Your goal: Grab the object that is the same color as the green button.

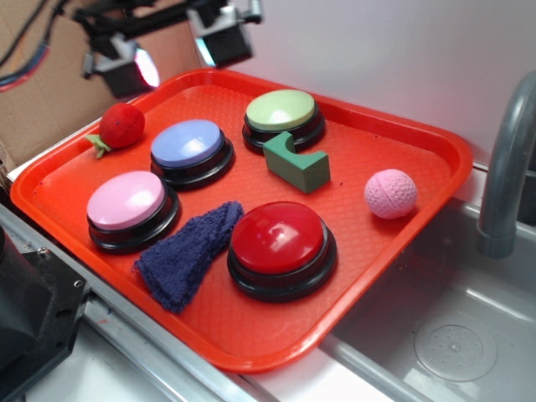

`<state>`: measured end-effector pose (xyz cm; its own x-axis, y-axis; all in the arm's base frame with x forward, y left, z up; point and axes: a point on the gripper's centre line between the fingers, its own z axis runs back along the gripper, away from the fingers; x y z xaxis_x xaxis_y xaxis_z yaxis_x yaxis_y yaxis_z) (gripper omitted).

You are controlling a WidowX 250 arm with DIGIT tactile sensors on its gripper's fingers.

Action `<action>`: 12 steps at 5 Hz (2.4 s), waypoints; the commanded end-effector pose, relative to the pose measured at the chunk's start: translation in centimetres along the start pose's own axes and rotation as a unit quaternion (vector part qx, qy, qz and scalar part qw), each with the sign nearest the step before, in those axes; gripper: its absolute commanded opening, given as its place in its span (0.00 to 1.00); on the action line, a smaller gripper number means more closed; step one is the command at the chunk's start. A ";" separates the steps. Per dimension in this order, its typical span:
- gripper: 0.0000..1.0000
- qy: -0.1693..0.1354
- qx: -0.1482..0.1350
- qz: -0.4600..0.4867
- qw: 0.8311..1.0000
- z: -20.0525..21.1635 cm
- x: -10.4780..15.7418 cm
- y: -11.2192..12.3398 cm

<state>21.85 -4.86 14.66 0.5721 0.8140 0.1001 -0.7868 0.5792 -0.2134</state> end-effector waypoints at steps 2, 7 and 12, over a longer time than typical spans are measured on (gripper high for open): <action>1.00 -0.005 0.024 0.096 0.995 -8.2 3.6 -3.4; 0.00 0.019 0.053 0.046 0.997 -12.8 3.4 -3.4; 0.00 0.073 0.083 -0.373 0.921 1.1 5.2 0.1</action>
<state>23.05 -1.45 14.52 0.9822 0.1852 -0.0309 -0.1844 0.9825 0.0269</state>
